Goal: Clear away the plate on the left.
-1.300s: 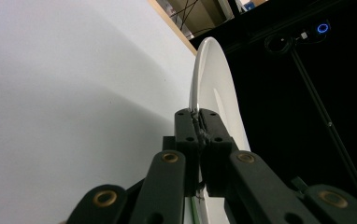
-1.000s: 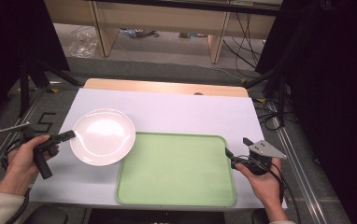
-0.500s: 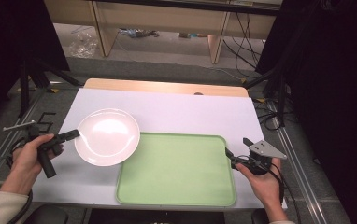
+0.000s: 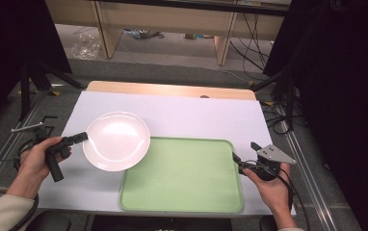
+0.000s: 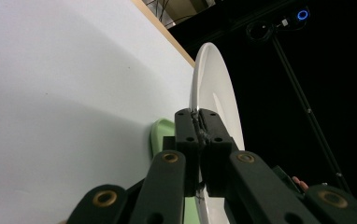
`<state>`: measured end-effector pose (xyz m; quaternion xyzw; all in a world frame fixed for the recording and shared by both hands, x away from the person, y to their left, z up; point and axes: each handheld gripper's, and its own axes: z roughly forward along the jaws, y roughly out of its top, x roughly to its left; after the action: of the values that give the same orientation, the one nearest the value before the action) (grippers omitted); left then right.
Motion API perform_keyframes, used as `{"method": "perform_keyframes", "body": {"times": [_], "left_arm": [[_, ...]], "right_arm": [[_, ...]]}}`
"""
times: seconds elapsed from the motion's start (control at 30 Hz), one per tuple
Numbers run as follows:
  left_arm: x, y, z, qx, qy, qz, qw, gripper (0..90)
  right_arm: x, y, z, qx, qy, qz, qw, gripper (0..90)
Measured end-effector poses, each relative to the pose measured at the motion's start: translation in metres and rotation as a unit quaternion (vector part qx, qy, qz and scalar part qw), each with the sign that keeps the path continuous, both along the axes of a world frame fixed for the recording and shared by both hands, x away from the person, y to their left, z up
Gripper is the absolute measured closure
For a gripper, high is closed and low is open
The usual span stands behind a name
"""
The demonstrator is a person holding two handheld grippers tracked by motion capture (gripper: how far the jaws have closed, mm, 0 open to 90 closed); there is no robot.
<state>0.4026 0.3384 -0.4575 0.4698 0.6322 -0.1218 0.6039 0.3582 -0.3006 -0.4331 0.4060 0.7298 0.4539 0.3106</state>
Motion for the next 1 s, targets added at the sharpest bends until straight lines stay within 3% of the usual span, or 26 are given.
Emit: {"method": "perform_keyframes", "body": {"times": [1.0], "left_arm": [[0.007,-0.023,0.007,-0.007,-0.006,-0.022,0.9997,86.8]], "right_arm": [[-0.001,-0.001,0.001,0.001,-0.002,0.0,1.0,21.3]]}}
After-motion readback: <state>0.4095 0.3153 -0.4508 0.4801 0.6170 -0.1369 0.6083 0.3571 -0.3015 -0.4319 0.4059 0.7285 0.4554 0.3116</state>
